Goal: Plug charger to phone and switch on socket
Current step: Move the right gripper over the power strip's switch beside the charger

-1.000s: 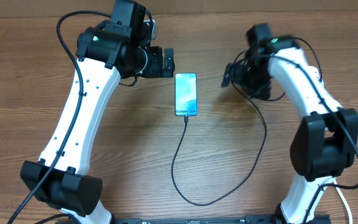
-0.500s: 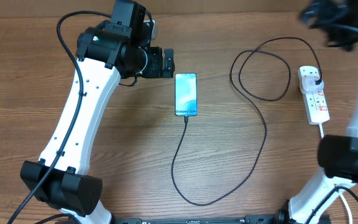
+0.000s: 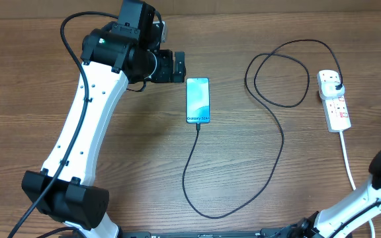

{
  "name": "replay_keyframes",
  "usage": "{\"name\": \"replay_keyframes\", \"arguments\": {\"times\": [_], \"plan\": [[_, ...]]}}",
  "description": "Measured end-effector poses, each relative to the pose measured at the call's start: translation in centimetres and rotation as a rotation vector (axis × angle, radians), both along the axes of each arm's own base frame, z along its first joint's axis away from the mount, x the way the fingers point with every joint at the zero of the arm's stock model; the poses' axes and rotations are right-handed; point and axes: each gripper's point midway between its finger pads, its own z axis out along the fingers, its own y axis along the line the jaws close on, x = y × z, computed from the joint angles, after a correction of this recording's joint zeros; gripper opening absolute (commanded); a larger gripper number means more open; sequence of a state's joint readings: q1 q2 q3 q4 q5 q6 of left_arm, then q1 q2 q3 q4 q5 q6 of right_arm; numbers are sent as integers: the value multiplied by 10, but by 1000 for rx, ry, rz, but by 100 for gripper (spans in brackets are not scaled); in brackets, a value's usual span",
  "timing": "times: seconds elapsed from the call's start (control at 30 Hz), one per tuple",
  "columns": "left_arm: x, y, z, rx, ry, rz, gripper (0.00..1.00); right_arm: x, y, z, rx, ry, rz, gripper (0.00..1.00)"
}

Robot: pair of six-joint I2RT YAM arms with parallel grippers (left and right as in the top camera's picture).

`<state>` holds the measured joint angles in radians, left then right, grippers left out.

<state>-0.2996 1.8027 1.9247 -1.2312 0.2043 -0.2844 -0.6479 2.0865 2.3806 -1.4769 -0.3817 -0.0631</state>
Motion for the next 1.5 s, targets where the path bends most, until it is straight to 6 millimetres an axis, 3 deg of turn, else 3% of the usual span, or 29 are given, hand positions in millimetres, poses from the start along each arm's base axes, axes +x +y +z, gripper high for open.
{"name": "replay_keyframes", "arguments": {"times": [0.3, 0.7, 0.93, 1.23, 1.5], "plan": [[0, 0, 0, 0, 0, 0, 100, 18, 13, -70, 122, 81, 174, 100], [0, 0, 0, 0, 0, 0, 100, 22, 34, -130, 283, 137, 251, 100], [0, 0, 0, 0, 0, 0, 100, 17, 58, -168, 338, 197, 291, 100], [0, 0, 0, 0, 0, 0, 100, 22, 77, -176, 340, 209, 332, 100], [0, 0, 0, 0, 0, 0, 100, 19, 71, -180, 306, 239, 324, 100]]}}
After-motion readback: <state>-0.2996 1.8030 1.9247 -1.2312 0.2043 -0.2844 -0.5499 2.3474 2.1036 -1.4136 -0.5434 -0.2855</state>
